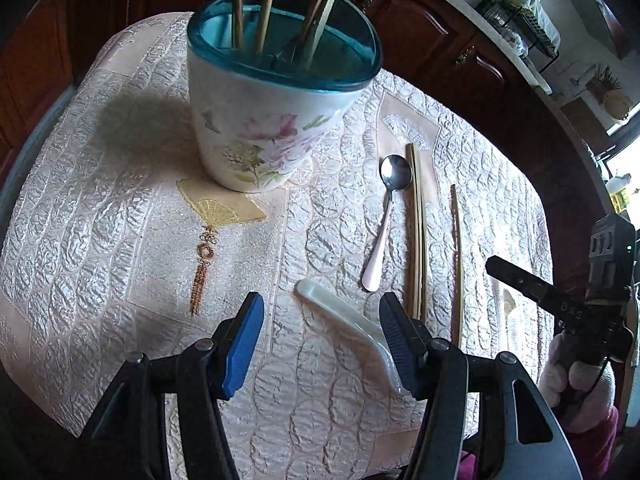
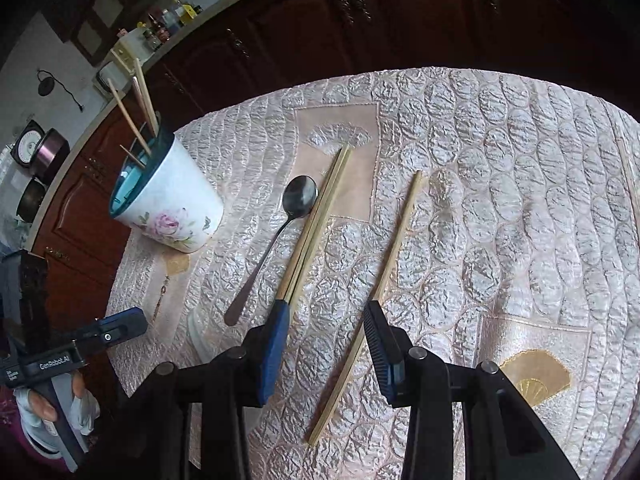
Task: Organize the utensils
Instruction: 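Move both tools back toward the spoons and remaining chopsticks, then grasp the white ceramic spoon with the left tool while the right tool grasps a chopstick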
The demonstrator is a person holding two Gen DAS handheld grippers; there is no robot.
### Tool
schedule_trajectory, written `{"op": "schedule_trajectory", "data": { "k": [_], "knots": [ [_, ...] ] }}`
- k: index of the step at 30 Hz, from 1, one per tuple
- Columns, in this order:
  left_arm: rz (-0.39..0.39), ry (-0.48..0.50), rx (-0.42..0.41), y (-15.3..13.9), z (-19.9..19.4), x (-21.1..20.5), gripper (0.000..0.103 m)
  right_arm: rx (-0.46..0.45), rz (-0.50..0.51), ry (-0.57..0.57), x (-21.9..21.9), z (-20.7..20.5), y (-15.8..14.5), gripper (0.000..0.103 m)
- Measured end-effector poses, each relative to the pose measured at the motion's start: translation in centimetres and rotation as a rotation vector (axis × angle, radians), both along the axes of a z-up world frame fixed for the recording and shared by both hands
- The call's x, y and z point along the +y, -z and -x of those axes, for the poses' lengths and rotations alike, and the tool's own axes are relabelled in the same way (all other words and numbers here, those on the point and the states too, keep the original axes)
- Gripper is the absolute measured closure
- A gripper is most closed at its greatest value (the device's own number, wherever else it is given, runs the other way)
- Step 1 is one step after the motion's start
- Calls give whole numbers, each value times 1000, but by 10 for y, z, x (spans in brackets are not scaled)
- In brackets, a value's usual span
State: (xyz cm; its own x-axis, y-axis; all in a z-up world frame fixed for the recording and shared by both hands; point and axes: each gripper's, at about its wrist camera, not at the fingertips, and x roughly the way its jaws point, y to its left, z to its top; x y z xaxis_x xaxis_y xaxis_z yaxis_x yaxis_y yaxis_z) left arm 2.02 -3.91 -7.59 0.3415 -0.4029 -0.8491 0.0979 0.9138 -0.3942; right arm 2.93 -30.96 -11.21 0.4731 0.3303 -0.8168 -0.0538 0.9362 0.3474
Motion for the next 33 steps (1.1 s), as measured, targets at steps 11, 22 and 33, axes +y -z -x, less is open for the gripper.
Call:
{"op": "schedule_trajectory", "data": {
  "k": [11, 22, 33],
  "knots": [
    [-11, -9, 48, 12, -1, -13, 42, -4, -8, 22, -11, 0, -1, 60],
    [83, -83, 141, 40, -10, -22, 42, -2, -28, 69, -21, -4, 4, 59],
    [73, -48, 126, 43, -35, -33, 60, 46, 3, 167, -46, -73, 30, 61]
  ]
}}
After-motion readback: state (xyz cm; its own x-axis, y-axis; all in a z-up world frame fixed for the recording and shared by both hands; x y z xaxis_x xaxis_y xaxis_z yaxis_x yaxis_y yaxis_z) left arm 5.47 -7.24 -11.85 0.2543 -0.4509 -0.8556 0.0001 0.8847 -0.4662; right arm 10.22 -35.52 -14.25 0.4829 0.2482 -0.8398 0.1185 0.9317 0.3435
